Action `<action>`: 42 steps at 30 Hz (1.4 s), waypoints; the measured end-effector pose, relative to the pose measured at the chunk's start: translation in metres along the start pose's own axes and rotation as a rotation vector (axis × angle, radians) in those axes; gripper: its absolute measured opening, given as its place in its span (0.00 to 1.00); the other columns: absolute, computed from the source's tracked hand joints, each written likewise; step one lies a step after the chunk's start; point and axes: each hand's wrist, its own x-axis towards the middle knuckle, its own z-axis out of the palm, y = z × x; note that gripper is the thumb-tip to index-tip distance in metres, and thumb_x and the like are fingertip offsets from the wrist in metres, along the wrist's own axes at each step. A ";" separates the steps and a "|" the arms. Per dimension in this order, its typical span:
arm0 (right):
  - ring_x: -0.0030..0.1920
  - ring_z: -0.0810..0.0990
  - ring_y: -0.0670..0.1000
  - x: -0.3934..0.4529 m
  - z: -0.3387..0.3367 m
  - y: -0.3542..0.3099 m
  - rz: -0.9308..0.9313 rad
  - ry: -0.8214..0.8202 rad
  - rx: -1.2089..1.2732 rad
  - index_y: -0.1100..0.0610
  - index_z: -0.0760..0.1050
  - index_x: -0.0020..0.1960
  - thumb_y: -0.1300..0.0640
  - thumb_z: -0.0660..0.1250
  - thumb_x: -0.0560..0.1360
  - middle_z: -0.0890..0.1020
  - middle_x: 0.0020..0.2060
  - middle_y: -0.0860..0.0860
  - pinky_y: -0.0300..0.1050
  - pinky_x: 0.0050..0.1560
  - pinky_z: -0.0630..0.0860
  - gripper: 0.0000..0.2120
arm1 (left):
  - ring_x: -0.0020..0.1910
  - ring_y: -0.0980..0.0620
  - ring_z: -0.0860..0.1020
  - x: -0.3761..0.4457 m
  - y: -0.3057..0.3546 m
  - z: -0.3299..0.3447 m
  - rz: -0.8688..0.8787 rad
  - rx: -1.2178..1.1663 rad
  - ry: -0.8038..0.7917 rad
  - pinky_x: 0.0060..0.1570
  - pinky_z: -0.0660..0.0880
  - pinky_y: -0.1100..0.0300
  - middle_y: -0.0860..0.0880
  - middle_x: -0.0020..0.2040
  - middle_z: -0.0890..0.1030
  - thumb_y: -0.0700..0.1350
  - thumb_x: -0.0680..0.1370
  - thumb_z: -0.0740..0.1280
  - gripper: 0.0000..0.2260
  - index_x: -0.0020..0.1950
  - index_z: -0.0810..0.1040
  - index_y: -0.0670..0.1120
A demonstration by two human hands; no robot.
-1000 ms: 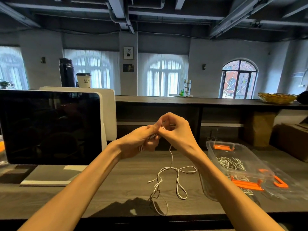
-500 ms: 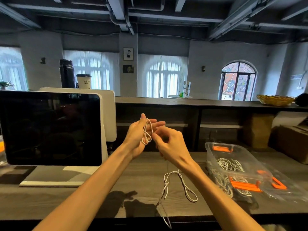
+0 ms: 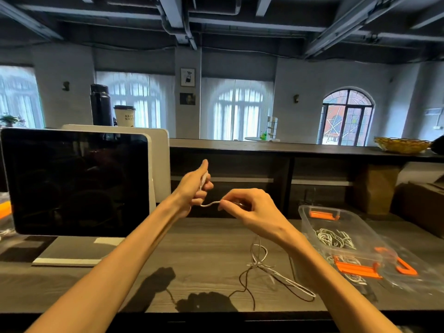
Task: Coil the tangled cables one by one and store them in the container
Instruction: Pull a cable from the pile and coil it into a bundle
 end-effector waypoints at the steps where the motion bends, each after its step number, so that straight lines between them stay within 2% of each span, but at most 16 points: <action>1: 0.46 0.83 0.44 0.003 -0.001 -0.002 -0.025 0.000 0.001 0.48 0.85 0.52 0.48 0.68 0.81 0.85 0.42 0.42 0.44 0.48 0.80 0.07 | 0.23 0.57 0.63 -0.003 0.000 0.001 -0.020 0.048 -0.092 0.21 0.58 0.67 0.50 0.30 0.73 0.65 0.82 0.53 0.25 0.40 0.70 0.46; 4: 0.44 0.84 0.45 0.012 -0.003 -0.005 -0.054 0.090 0.061 0.53 0.85 0.52 0.51 0.71 0.80 0.86 0.42 0.45 0.43 0.46 0.82 0.07 | 0.27 0.54 0.64 -0.012 -0.002 0.007 -0.026 0.148 -0.338 0.29 0.60 0.64 0.48 0.32 0.73 0.73 0.78 0.48 0.32 0.37 0.71 0.46; 6: 0.43 0.84 0.44 0.015 -0.005 -0.003 -0.051 0.173 0.060 0.54 0.84 0.51 0.51 0.73 0.78 0.85 0.41 0.46 0.39 0.44 0.82 0.07 | 0.28 0.55 0.64 -0.019 -0.001 0.012 -0.029 0.200 -0.412 0.32 0.61 0.63 0.49 0.32 0.72 0.73 0.78 0.46 0.33 0.36 0.71 0.47; 10: 0.41 0.84 0.48 0.017 -0.008 0.002 -0.054 0.261 0.065 0.53 0.82 0.47 0.55 0.74 0.77 0.84 0.38 0.46 0.46 0.43 0.83 0.02 | 0.32 0.57 0.67 -0.025 0.000 0.017 0.017 0.333 -0.396 0.34 0.64 0.65 0.51 0.34 0.74 0.67 0.79 0.55 0.25 0.42 0.74 0.46; 12: 0.41 0.83 0.49 0.017 -0.008 0.004 -0.033 0.261 0.100 0.51 0.82 0.45 0.53 0.75 0.77 0.84 0.38 0.47 0.49 0.43 0.84 0.03 | 0.32 0.57 0.67 -0.025 -0.002 0.010 0.021 0.299 -0.465 0.32 0.64 0.66 0.50 0.34 0.73 0.61 0.79 0.61 0.19 0.44 0.76 0.45; 16: 0.40 0.84 0.49 0.014 -0.009 0.005 0.037 0.284 0.263 0.55 0.83 0.47 0.48 0.76 0.75 0.84 0.38 0.49 0.42 0.41 0.83 0.10 | 0.33 0.55 0.67 -0.026 -0.008 0.005 -0.026 0.206 -0.546 0.34 0.66 0.64 0.50 0.35 0.74 0.56 0.84 0.58 0.17 0.45 0.74 0.44; 18: 0.39 0.84 0.48 0.012 -0.007 0.005 0.069 0.263 0.295 0.56 0.83 0.48 0.48 0.75 0.76 0.85 0.37 0.50 0.39 0.38 0.80 0.10 | 0.39 0.52 0.74 -0.028 -0.013 0.011 -0.024 0.184 -0.501 0.43 0.71 0.61 0.49 0.40 0.79 0.59 0.83 0.57 0.21 0.51 0.74 0.41; 20: 0.38 0.86 0.49 0.012 -0.004 0.004 0.085 0.242 0.299 0.57 0.83 0.50 0.49 0.73 0.78 0.86 0.38 0.51 0.40 0.35 0.81 0.11 | 0.53 0.47 0.80 -0.026 -0.019 0.014 0.002 0.195 -0.404 0.58 0.74 0.56 0.45 0.53 0.83 0.61 0.83 0.56 0.26 0.59 0.77 0.37; 22: 0.38 0.86 0.51 0.011 -0.002 0.002 0.098 0.262 0.306 0.57 0.83 0.50 0.50 0.71 0.79 0.86 0.37 0.51 0.43 0.35 0.83 0.10 | 0.61 0.47 0.79 -0.024 -0.022 0.017 0.038 0.174 -0.296 0.61 0.74 0.54 0.42 0.59 0.81 0.61 0.83 0.56 0.28 0.64 0.77 0.37; 26: 0.34 0.84 0.51 0.011 0.003 0.004 0.145 0.334 0.271 0.57 0.82 0.52 0.52 0.70 0.81 0.85 0.37 0.50 0.40 0.32 0.81 0.09 | 0.53 0.51 0.84 -0.022 -0.019 0.031 0.088 -0.019 -0.027 0.53 0.78 0.56 0.42 0.54 0.85 0.54 0.86 0.55 0.21 0.52 0.76 0.37; 29: 0.33 0.83 0.48 0.011 0.011 0.003 0.181 0.345 0.268 0.57 0.82 0.51 0.53 0.70 0.81 0.84 0.38 0.51 0.37 0.30 0.78 0.07 | 0.49 0.50 0.86 -0.020 -0.020 0.042 0.150 -0.038 0.117 0.48 0.83 0.58 0.41 0.51 0.85 0.51 0.86 0.54 0.18 0.56 0.77 0.39; 31: 0.34 0.84 0.45 0.013 0.016 0.000 0.199 0.383 0.251 0.57 0.82 0.48 0.55 0.70 0.81 0.84 0.37 0.49 0.35 0.30 0.77 0.06 | 0.49 0.51 0.86 -0.022 -0.019 0.046 0.184 0.004 0.099 0.44 0.82 0.61 0.45 0.50 0.85 0.51 0.86 0.54 0.17 0.58 0.79 0.42; 35: 0.40 0.83 0.39 0.015 0.020 0.004 0.171 0.464 0.175 0.58 0.82 0.45 0.57 0.70 0.80 0.82 0.37 0.40 0.32 0.37 0.79 0.06 | 0.47 0.54 0.85 -0.026 -0.015 0.052 0.182 0.020 -0.016 0.42 0.80 0.64 0.49 0.46 0.86 0.50 0.85 0.58 0.15 0.56 0.81 0.43; 38: 0.41 0.84 0.40 0.012 0.022 0.002 0.102 0.396 0.150 0.56 0.82 0.47 0.56 0.70 0.80 0.82 0.37 0.42 0.33 0.41 0.80 0.06 | 0.44 0.52 0.84 -0.027 -0.014 0.054 0.155 0.009 0.076 0.44 0.81 0.60 0.46 0.44 0.83 0.49 0.86 0.56 0.15 0.51 0.78 0.42; 40: 0.41 0.83 0.41 0.008 0.025 -0.001 0.079 0.382 0.184 0.56 0.83 0.49 0.56 0.69 0.81 0.83 0.38 0.43 0.33 0.41 0.79 0.06 | 0.44 0.49 0.83 -0.025 -0.012 0.051 0.104 -0.207 0.121 0.47 0.80 0.54 0.43 0.43 0.83 0.48 0.87 0.55 0.14 0.50 0.74 0.42; 42: 0.37 0.82 0.41 0.003 0.026 -0.001 0.119 0.372 0.221 0.55 0.83 0.47 0.52 0.68 0.82 0.83 0.35 0.45 0.34 0.38 0.76 0.09 | 0.39 0.48 0.84 -0.020 -0.005 0.044 0.039 -0.556 0.095 0.41 0.81 0.54 0.43 0.38 0.81 0.47 0.87 0.54 0.12 0.50 0.72 0.43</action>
